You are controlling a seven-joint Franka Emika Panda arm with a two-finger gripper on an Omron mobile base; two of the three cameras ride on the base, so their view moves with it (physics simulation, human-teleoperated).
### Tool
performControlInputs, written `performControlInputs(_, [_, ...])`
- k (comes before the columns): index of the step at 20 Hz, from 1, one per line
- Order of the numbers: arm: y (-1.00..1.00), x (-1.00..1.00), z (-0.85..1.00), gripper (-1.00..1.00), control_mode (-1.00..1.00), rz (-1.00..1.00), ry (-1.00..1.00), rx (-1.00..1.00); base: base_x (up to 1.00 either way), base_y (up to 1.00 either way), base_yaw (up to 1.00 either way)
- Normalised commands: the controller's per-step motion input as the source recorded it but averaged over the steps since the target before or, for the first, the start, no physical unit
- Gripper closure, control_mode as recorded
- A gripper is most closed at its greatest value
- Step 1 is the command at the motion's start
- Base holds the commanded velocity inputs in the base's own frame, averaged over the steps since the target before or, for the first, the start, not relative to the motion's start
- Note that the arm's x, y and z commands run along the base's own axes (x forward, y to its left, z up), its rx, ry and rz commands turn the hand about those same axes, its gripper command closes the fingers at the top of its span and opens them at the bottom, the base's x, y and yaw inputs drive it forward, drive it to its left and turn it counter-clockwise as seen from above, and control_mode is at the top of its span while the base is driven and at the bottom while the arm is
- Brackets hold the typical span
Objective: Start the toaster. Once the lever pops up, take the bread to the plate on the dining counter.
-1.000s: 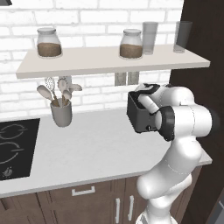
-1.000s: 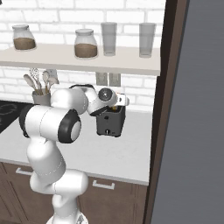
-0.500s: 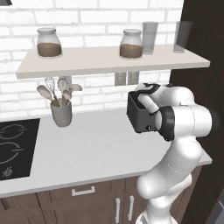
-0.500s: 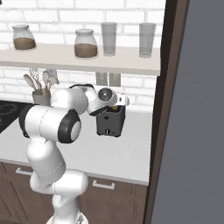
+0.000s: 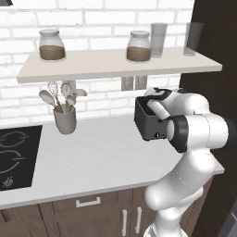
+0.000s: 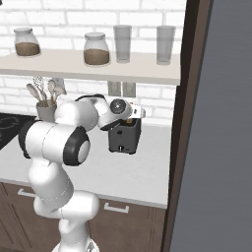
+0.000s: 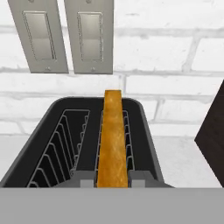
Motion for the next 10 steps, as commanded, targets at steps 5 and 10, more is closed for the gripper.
performControlInputs(5, [0.0,-0.21,0.39,1.0,-1.0,-0.01,0.0,0.0,0.0,0.0,0.0])
performControlInputs(10, [0.09,-0.12,0.45,1.0,-1.0,-0.05,0.0,0.0,0.0,0.0,0.0])
